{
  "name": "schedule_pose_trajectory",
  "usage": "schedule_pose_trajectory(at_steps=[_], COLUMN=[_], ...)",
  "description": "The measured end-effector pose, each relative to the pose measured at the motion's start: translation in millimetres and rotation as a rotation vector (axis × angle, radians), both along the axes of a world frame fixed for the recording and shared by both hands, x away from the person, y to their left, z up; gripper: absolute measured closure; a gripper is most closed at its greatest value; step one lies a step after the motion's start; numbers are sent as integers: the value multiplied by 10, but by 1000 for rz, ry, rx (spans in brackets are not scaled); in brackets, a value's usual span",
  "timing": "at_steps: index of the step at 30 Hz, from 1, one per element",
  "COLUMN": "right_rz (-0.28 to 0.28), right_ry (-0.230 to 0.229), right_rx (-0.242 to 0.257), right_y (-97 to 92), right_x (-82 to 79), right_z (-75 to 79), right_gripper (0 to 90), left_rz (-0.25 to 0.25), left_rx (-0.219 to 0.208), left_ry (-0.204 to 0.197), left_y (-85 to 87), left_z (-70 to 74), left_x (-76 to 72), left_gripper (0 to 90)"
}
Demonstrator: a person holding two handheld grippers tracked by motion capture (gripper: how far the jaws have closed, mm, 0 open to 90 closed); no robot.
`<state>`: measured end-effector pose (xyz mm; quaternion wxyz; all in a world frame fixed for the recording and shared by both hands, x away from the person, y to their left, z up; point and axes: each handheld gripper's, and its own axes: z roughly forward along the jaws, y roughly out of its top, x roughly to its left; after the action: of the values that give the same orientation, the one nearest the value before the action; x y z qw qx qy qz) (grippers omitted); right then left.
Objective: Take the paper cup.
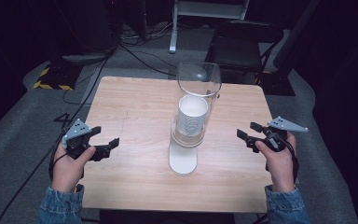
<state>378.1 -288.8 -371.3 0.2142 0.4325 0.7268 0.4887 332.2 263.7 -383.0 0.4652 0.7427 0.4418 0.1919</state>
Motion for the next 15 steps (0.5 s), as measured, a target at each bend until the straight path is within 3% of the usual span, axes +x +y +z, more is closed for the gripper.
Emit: schedule_pose_trajectory(at_steps=[9, 15], right_rz=[6, 21], right_ry=[20, 26], right_rx=[7, -2], right_y=[8, 89], right_x=[32, 35], right_z=[-12, -25], right_gripper=[301, 301], left_rz=[-21, -7], left_rx=[35, 20], left_ry=[-12, -7], left_y=[-27, -9], left_z=[20, 7], left_x=[-43, -64], left_gripper=[154, 154])
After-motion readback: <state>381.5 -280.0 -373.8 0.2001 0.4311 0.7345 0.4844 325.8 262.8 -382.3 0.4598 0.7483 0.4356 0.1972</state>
